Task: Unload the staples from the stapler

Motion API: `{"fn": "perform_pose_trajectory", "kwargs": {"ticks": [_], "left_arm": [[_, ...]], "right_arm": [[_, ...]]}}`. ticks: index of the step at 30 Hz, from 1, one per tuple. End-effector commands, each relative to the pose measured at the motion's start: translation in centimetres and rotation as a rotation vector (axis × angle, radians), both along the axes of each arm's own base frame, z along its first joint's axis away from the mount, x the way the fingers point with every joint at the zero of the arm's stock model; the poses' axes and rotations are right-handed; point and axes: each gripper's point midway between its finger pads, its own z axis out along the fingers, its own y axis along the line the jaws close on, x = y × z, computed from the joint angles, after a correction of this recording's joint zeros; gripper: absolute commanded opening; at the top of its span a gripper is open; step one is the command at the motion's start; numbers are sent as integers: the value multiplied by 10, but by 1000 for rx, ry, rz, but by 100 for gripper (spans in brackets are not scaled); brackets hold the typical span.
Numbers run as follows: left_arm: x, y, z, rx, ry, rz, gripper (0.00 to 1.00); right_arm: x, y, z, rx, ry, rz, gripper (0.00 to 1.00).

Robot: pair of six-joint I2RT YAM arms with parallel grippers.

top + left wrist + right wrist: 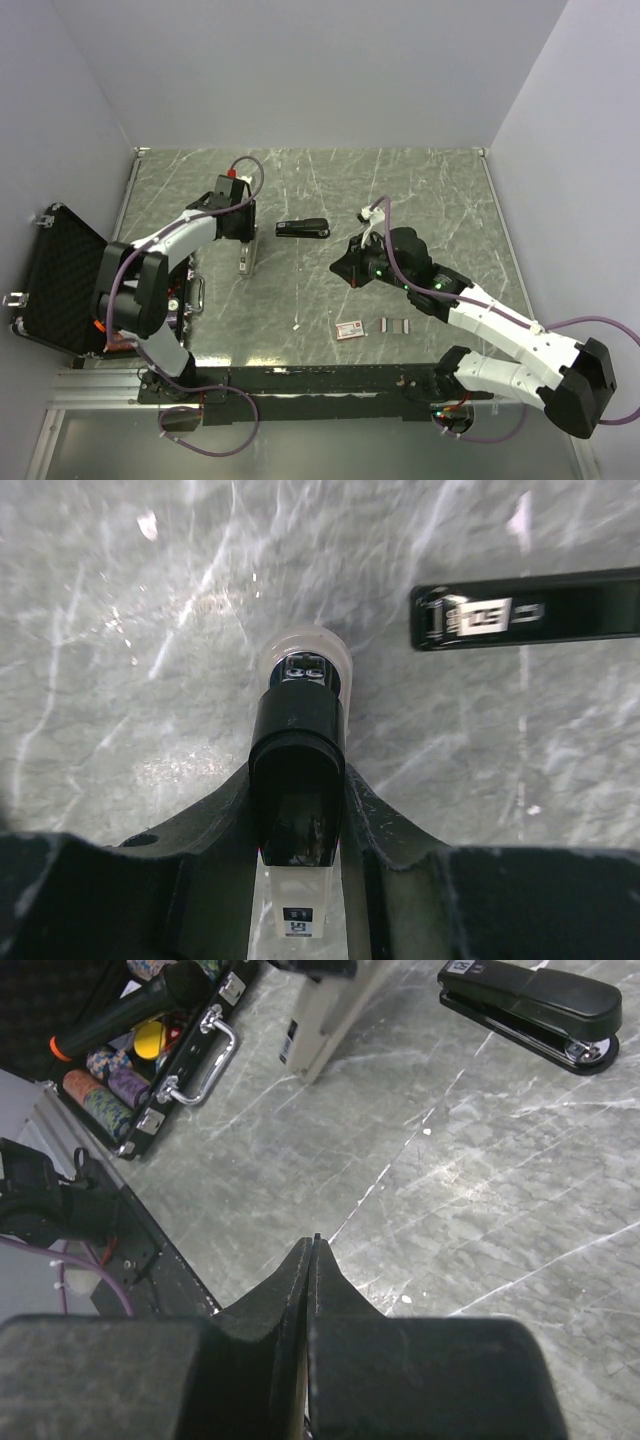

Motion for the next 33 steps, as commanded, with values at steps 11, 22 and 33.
{"fn": "perform_pose_trajectory", "kwargs": {"ticks": [11,22,33], "left_arm": [[3,1,-71,53,183,22,1],[-14,-2,-111,101,291,22,1],[0,-14,-61,42,161,-13,6]], "right_arm": [[-4,3,6,58,-17,17,0],[-6,4,3,71,-5,20,0],[-5,1,5,56,-12,9,10]]}}
